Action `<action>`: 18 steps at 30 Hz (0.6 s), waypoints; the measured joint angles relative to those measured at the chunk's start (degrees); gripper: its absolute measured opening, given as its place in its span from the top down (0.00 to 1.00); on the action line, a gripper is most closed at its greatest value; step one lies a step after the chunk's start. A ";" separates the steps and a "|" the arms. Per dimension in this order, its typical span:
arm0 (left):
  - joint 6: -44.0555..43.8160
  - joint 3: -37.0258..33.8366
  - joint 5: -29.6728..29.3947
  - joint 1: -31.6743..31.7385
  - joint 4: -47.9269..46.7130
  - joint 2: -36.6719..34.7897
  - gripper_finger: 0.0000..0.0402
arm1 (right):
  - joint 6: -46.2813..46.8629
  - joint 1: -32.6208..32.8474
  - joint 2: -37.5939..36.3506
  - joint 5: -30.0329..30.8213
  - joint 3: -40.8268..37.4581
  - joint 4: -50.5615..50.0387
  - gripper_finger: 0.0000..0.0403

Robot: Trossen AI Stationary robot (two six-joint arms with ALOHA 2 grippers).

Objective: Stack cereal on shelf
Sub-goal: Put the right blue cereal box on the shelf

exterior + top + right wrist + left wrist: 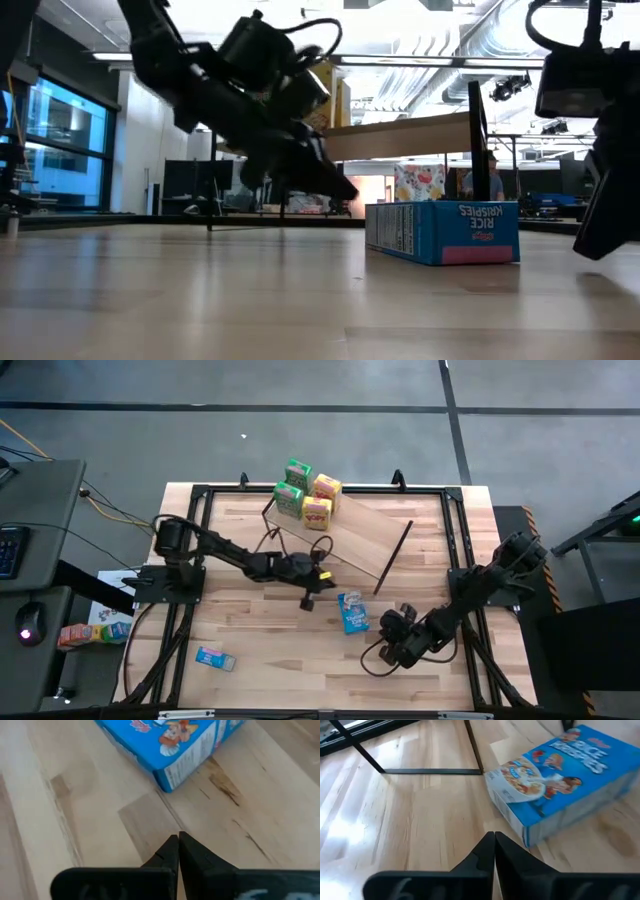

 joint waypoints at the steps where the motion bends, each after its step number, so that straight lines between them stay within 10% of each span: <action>1: -0.27 0.33 -0.79 -0.10 1.90 1.29 1.00 | -0.13 -0.12 0.00 0.13 -0.30 1.03 1.00; 7: -0.36 1.60 -8.77 -1.14 6.78 5.72 1.00 | -2.71 -1.07 0.00 0.52 -0.50 3.54 1.00; 18: -1.33 1.84 -3.20 -3.25 4.08 6.19 1.00 | -5.15 -2.68 0.00 0.63 -0.50 5.82 1.00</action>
